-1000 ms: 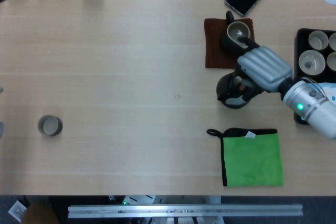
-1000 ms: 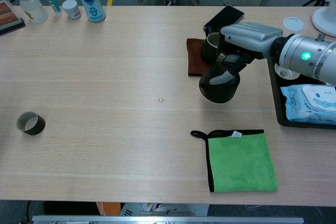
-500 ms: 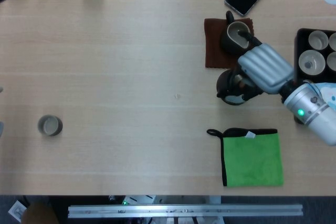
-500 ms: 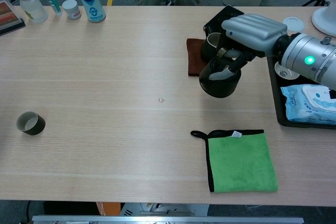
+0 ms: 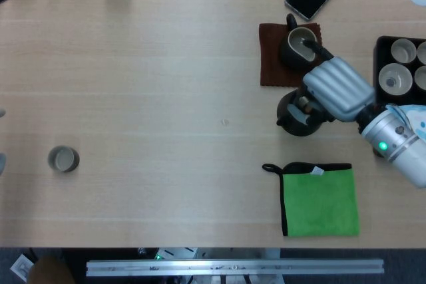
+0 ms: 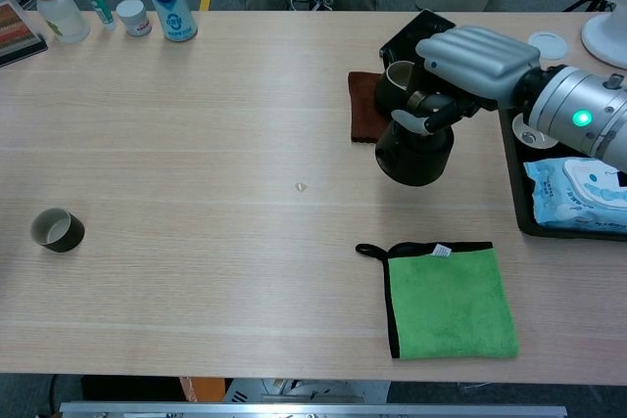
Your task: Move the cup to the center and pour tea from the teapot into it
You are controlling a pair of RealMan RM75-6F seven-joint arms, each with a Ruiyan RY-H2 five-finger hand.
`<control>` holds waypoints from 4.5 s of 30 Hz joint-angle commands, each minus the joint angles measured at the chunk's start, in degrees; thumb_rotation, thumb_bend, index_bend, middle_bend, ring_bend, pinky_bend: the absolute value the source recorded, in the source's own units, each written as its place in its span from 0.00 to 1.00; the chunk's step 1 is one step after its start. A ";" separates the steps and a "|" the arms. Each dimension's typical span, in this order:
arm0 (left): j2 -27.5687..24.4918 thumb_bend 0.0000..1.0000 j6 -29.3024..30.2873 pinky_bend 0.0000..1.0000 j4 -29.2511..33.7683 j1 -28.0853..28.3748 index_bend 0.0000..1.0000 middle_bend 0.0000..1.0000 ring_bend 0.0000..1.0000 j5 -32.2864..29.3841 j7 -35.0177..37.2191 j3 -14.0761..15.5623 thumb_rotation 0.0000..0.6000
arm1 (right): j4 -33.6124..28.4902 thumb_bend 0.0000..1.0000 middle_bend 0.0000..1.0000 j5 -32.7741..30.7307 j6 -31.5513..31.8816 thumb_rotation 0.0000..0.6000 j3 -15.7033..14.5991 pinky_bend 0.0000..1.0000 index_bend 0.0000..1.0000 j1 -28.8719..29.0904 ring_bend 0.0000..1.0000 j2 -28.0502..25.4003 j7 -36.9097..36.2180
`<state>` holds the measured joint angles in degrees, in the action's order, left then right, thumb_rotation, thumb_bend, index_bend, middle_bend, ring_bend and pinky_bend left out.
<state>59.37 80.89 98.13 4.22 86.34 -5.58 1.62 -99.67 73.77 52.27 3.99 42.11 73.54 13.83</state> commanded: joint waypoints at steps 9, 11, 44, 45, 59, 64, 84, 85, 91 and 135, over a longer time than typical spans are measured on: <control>-0.07 0.34 -1.24 0.03 -1.84 0.95 0.21 0.19 0.11 -0.28 0.79 -0.40 1.00 | 0.43 0.47 0.96 1.26 2.16 0.66 0.32 0.02 1.00 -0.65 0.88 0.86 2.84; -0.25 0.34 -1.80 0.03 -2.06 1.35 0.21 0.19 0.11 0.13 0.95 -0.28 1.00 | 0.18 0.47 0.96 1.12 2.24 0.66 0.42 0.02 1.00 -0.73 0.88 0.69 3.03; 2.71 0.25 -23.22 0.03 -1.15 12.78 0.08 0.11 0.09 -3.71 -7.63 2.35 1.00 | -2.02 0.46 0.96 1.60 3.43 0.67 0.72 0.02 1.00 -3.30 0.88 -3.46 0.87; 3.22 0.25 -23.15 0.03 -1.53 12.74 0.09 0.11 0.09 -4.03 -7.99 2.32 1.00 | -1.97 0.45 0.96 1.66 3.34 0.67 0.69 0.02 1.00 -3.32 0.88 -3.45 0.78; 8.62 0.25 -23.66 0.03 -7.57 12.22 0.19 0.11 0.10 -7.00 -9.06 3.21 1.00 | -2.14 0.44 0.96 2.08 2.56 0.67 0.50 0.02 1.00 -3.59 0.88 -4.00 -0.12; 10.12 0.25 -24.52 0.03 -9.26 12.31 0.19 0.11 0.10 -8.61 -9.16 3.28 1.00 | -2.01 0.44 0.96 2.17 2.14 0.67 0.49 0.02 1.00 -3.53 0.88 -3.98 -0.32; 14.62 0.25 -25.46 0.03 -13.48 12.89 0.22 0.12 0.10 -10.43 -7.77 3.11 1.00 | -2.05 0.44 0.96 1.44 1.03 0.68 0.63 0.02 1.00 -3.42 0.88 -4.02 -0.46; 14.77 0.25 -25.46 0.03 -13.60 12.93 0.22 0.12 0.11 -10.51 -7.76 3.07 1.00 | -2.04 0.44 0.96 1.41 1.01 0.68 0.64 0.02 1.00 -3.42 0.88 -4.04 -0.43; 15.26 0.25 -25.78 0.03 -14.13 13.16 0.23 0.13 0.11 -10.84 -7.85 3.19 1.00 | -2.16 0.44 0.96 1.04 0.90 0.68 0.66 0.02 1.00 -3.44 0.88 -4.10 -0.16; 14.79 0.28 -28.40 0.03 -8.89 18.60 0.45 0.19 0.15 -9.92 -8.04 0.83 1.00 | -3.24 0.44 0.96 0.39 -0.20 0.72 0.36 0.02 1.00 -3.41 0.88 -4.97 -0.63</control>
<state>74.25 53.04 88.52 22.16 76.70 -13.22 2.92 -102.88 74.13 52.03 4.34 38.71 68.60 13.22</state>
